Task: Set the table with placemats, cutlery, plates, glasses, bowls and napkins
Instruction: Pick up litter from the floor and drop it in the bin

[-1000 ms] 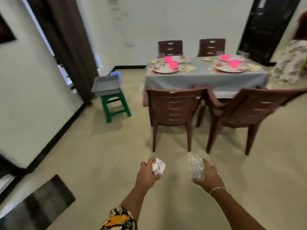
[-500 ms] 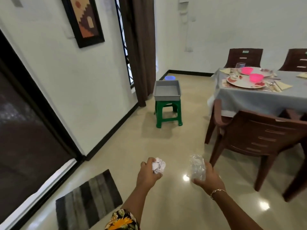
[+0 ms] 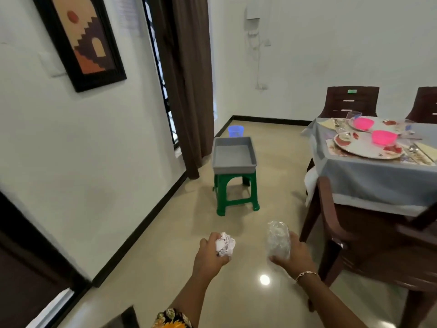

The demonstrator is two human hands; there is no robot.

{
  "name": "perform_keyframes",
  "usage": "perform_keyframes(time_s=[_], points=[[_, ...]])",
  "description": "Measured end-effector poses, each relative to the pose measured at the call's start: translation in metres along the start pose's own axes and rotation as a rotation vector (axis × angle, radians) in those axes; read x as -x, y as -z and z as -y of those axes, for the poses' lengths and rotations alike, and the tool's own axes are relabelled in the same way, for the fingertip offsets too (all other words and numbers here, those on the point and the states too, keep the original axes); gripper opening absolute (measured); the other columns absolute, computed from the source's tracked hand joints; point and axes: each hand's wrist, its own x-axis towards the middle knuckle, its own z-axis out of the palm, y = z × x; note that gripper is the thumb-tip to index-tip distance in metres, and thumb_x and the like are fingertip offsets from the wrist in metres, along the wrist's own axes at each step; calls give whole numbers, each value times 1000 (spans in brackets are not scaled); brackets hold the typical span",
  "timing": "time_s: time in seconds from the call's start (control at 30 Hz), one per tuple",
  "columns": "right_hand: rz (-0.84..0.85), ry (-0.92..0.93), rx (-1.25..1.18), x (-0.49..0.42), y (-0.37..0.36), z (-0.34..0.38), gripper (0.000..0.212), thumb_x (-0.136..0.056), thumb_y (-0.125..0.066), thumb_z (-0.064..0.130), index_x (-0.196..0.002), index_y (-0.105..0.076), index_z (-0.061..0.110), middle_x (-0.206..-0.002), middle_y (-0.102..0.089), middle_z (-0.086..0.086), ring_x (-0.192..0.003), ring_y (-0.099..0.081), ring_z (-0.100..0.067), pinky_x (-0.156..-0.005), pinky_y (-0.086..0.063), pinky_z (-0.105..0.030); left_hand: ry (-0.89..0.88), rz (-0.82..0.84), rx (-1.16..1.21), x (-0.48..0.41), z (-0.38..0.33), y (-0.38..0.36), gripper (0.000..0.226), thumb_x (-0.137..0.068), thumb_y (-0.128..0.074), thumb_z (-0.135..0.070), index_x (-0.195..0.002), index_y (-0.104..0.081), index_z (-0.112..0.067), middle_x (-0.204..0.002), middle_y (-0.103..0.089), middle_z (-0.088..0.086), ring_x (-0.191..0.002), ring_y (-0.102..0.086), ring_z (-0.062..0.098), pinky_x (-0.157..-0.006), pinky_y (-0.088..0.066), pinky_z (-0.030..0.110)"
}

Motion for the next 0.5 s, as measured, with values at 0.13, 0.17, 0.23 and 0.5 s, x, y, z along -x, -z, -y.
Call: perform_keyframes(time_s=[0.13,0.17,0.23,0.5], points=[[-48,2,7,-91,25,29,95,-55,-76,48,-134,-31,22,-115,-51,-10,-96,-56,-26,-80,-51,-38,-33,-9,-19,-97,-38,8,57,-77,-72,-23,-127,-45,-21,-107,-41,3,-94,-56,22,-79,-43,24],[-54,-13,6,-109,31,36,94,-59,-76,46,-136,-29,21,-118,-49,-12,-99,-54,-28,-81,-48,-36,-38,-15,-20,-119,-45,9,57,-77,-72,-23,-127,-46,-20,-107,-42,3,-94,-56,23,-80,-44,26],[-59,-54,8,-141,39,45,90,-66,-76,38,-138,-26,19,-121,-46,-14,-106,-50,-30,-81,-43,-33,-51,-7,-30,-157,-58,7,55,-77,-72,-23,-126,-46,-21,-106,-42,3,-92,-55,22,-78,-44,26],[-137,-83,-9,-285,53,60,87,-65,-79,35,-135,-31,16,-120,-49,-14,-107,-52,-31,-87,-48,-40,-138,77,-70,-326,-91,-12,56,-76,-73,-24,-126,-46,-22,-116,-47,8,-94,-54,21,-78,-42,26]])
